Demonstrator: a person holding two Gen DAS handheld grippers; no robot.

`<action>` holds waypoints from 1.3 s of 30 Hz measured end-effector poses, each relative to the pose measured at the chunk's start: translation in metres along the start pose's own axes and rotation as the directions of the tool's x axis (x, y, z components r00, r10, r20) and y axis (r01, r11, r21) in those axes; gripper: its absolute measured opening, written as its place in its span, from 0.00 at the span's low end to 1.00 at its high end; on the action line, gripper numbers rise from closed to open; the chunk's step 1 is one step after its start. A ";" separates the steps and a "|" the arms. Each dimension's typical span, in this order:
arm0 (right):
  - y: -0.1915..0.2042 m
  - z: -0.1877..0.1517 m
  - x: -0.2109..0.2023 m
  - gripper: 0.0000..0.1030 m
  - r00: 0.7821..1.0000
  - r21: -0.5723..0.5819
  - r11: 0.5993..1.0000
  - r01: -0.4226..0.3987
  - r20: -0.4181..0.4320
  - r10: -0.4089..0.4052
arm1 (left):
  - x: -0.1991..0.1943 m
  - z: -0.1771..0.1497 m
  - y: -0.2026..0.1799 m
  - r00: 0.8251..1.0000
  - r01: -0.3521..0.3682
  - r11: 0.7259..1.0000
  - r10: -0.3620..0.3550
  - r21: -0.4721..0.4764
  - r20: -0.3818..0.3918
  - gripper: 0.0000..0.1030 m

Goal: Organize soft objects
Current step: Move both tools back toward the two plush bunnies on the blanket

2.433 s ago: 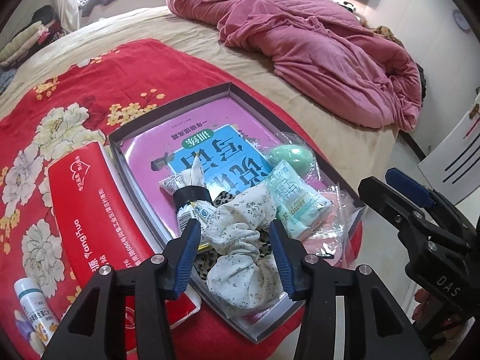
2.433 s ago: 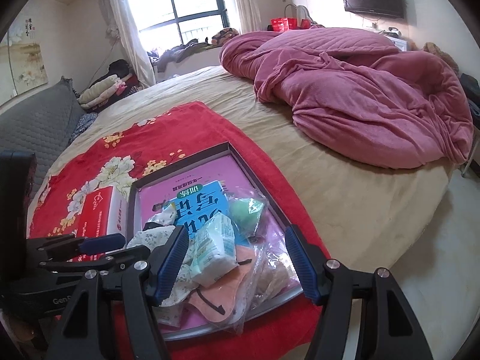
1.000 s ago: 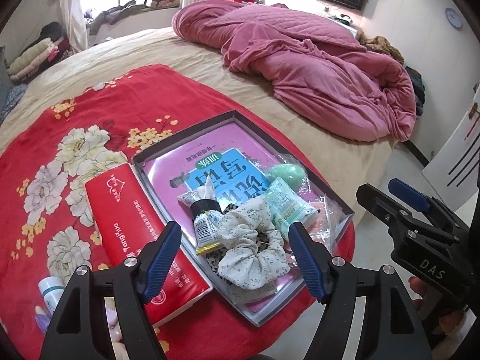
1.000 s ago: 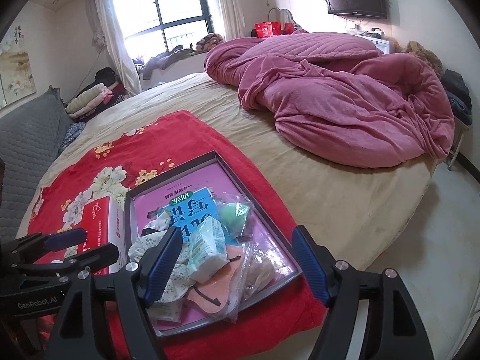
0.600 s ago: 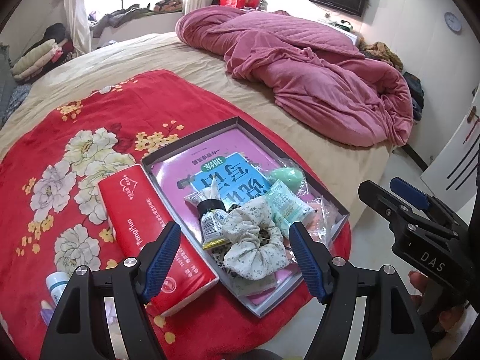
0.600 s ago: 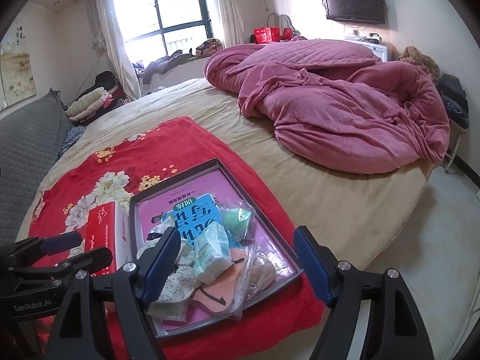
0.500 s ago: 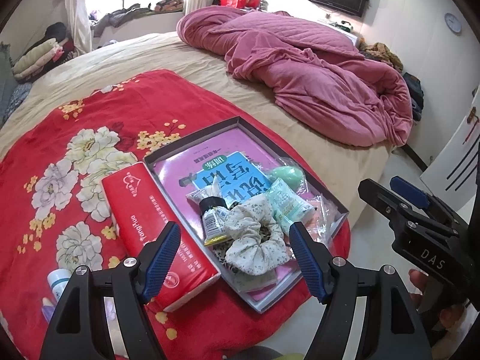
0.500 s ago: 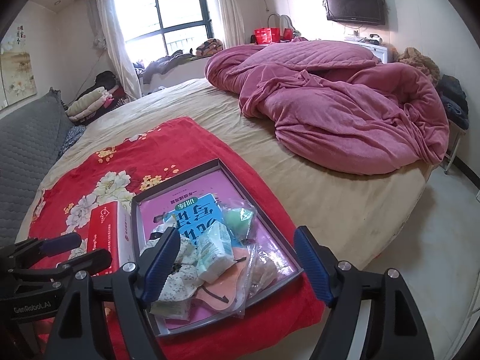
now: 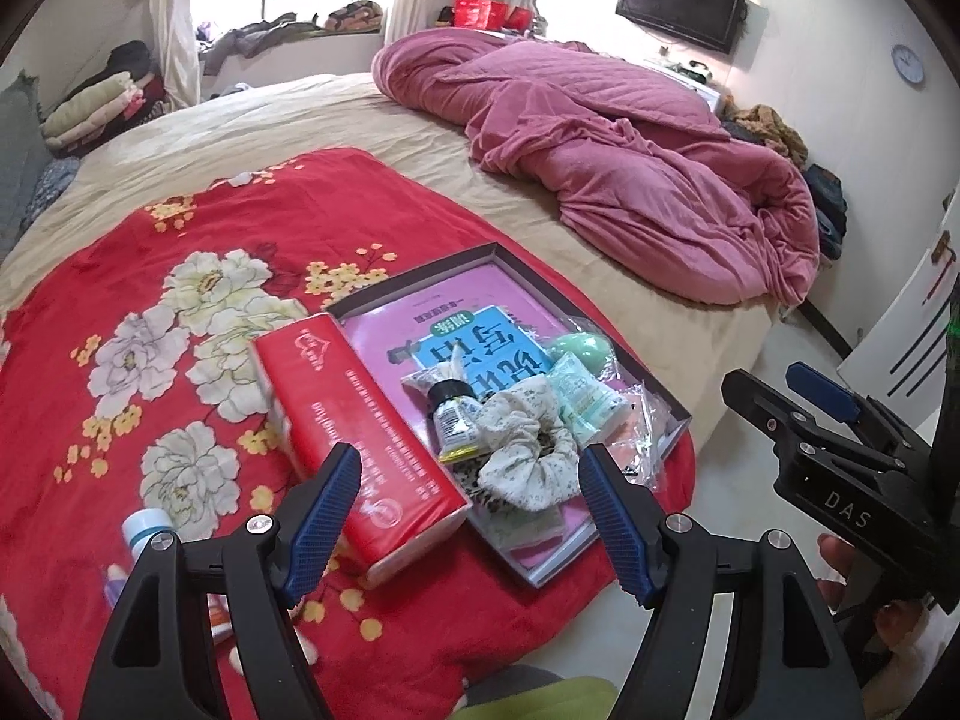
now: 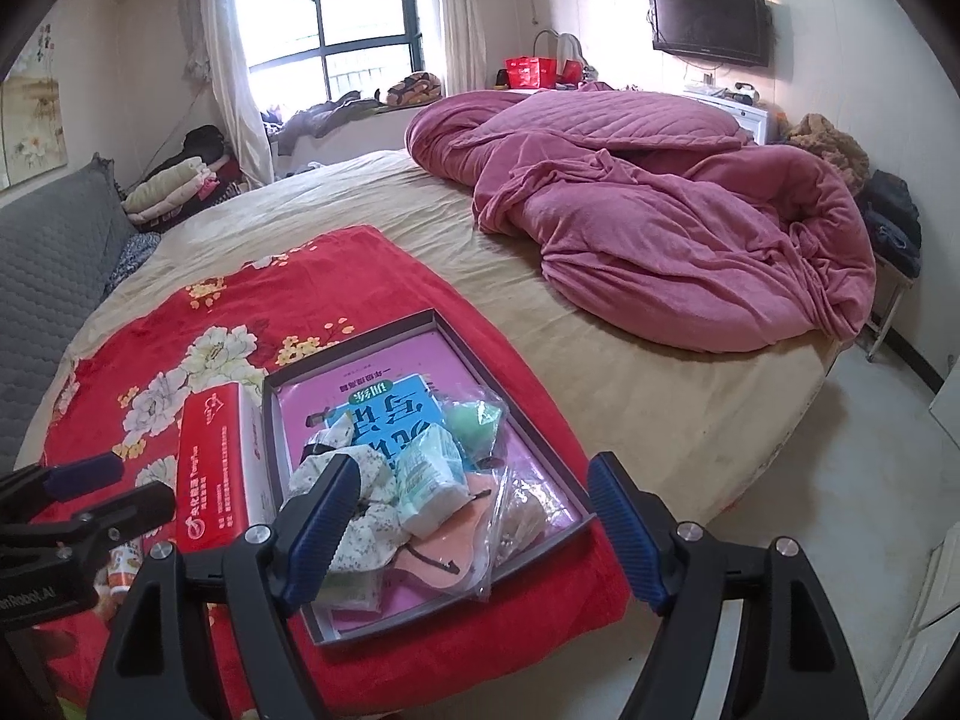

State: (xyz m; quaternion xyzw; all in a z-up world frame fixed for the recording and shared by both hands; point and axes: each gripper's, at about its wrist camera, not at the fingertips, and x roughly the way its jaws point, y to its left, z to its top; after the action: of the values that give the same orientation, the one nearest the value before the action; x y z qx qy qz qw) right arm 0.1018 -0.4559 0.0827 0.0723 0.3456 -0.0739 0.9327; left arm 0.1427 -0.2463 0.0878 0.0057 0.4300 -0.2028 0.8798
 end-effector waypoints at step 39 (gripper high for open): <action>0.269 -0.119 0.066 0.75 0.895 -0.333 0.863 -0.379 -0.369 0.250 | 0.021 -0.153 0.272 0.986 -0.053 0.836 -0.044 -0.546 -0.163 0.74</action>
State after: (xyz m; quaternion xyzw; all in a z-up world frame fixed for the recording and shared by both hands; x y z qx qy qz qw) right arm 0.1257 -0.1766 -0.0273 -0.0511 0.4800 0.1652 0.8601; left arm 0.1370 0.0243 -0.0696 -0.2280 0.5427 -0.0679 0.8055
